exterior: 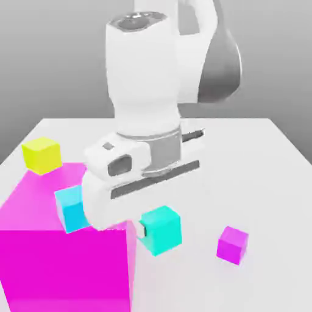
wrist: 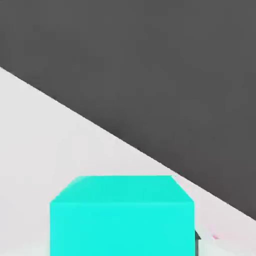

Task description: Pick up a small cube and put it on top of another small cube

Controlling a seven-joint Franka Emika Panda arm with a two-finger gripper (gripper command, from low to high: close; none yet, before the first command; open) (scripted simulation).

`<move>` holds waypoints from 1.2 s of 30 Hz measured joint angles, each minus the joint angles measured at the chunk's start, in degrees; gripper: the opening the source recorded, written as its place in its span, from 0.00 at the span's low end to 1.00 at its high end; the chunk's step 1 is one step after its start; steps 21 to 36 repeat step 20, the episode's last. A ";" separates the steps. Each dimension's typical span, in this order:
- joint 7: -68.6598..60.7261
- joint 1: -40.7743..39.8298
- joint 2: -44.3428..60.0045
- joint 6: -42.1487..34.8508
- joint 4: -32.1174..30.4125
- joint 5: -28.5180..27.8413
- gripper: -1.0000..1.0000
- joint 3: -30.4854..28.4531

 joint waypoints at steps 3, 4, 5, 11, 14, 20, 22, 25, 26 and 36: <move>3.84 -3.51 -6.03 -5.03 -0.53 -1.49 0.00 -1.99; 5.19 -4.88 -8.05 -6.69 -0.70 -2.07 0.00 -2.68; 6.59 -6.38 -10.07 -8.36 -0.93 -2.78 0.00 -3.30; 16.19 -17.85 -22.08 -18.51 -4.29 -10.40 0.00 -5.92; 19.36 -22.37 -24.65 -19.74 -7.48 -14.41 0.00 -6.27; 19.59 -23.39 -22.00 -11.90 -13.14 -15.48 1.00 -7.16; 19.59 -23.39 -22.00 -11.90 -13.14 -15.48 1.00 -7.16; 19.59 -23.39 -22.00 -11.90 -13.14 -15.48 1.00 -7.16; 19.59 -23.39 -22.00 -11.90 -13.14 -15.48 1.00 -7.16; 19.59 -23.39 -22.00 -11.90 -13.14 -15.48 1.00 -7.16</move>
